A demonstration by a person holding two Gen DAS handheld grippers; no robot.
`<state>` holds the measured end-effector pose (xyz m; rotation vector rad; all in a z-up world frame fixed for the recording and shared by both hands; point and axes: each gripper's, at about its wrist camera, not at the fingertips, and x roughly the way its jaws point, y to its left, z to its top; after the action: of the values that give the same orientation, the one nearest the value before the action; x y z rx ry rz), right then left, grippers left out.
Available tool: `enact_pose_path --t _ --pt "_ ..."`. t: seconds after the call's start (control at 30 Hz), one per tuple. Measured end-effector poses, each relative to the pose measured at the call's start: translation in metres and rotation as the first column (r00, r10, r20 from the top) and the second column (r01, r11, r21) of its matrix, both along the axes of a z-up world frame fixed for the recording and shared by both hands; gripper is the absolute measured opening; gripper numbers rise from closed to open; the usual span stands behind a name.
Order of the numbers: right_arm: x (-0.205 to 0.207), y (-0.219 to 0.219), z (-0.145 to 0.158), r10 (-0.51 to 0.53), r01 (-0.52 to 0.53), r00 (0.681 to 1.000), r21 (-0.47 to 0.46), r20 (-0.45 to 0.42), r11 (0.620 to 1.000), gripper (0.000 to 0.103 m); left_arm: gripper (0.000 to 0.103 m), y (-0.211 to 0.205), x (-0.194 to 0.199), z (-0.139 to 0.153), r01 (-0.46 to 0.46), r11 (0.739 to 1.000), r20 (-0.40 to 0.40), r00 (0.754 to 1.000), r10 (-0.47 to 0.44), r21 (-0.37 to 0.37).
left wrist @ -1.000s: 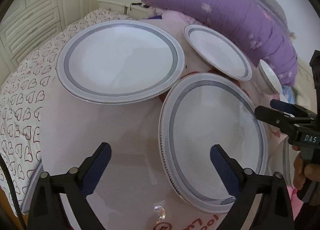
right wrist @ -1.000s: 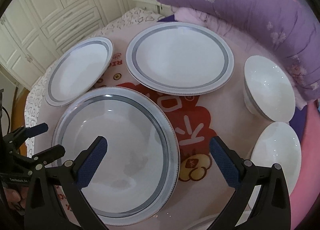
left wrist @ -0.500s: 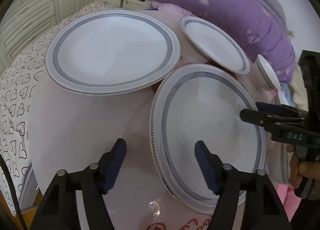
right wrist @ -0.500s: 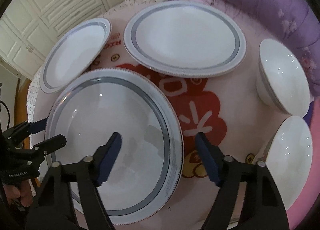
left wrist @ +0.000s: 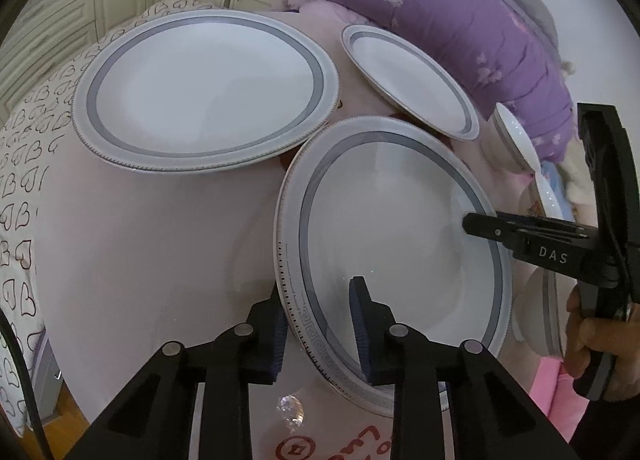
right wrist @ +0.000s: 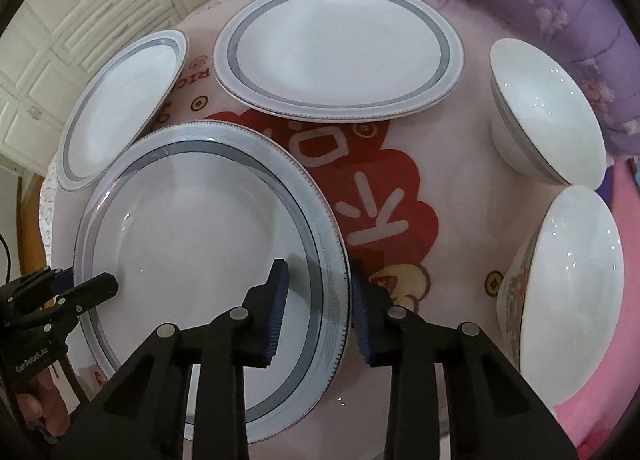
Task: Organize plates and bowls
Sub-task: 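Close the right gripper on the large plate rim and lift it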
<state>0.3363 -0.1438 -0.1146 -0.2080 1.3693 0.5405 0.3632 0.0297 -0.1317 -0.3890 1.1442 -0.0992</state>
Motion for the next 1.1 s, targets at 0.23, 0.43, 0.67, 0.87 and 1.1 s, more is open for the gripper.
enact_pose_path --t 0.23,0.43,0.67,0.87,1.1 --pt "-0.019 -0.011 0.003 -0.055 0.055 0.998 0.041 0.005 0.998 0.023 0.024 0.002 -0.010 0.019 0.001 1.000 0.051 0.999 -0.002 0.012" --pt "-0.027 -0.017 0.010 -0.092 0.091 0.996 0.078 0.010 0.993 0.019 0.024 0.006 -0.017 0.022 0.006 1.000 0.049 0.999 -0.007 0.014" --pt "-0.024 -0.010 0.006 -0.092 0.093 0.996 0.070 -0.019 0.993 0.020 0.024 0.006 -0.015 0.017 0.017 0.999 0.017 1.000 -0.018 0.040" --pt "-0.019 -0.008 -0.004 -0.059 0.064 0.997 0.090 -0.054 0.994 0.026 0.024 0.002 -0.009 0.012 0.037 0.998 0.005 0.999 -0.038 0.056" --pt "-0.026 -0.020 0.007 -0.078 0.084 0.996 0.175 -0.046 0.981 0.020 0.027 0.010 -0.010 0.010 0.017 0.999 0.010 1.000 -0.018 0.039"
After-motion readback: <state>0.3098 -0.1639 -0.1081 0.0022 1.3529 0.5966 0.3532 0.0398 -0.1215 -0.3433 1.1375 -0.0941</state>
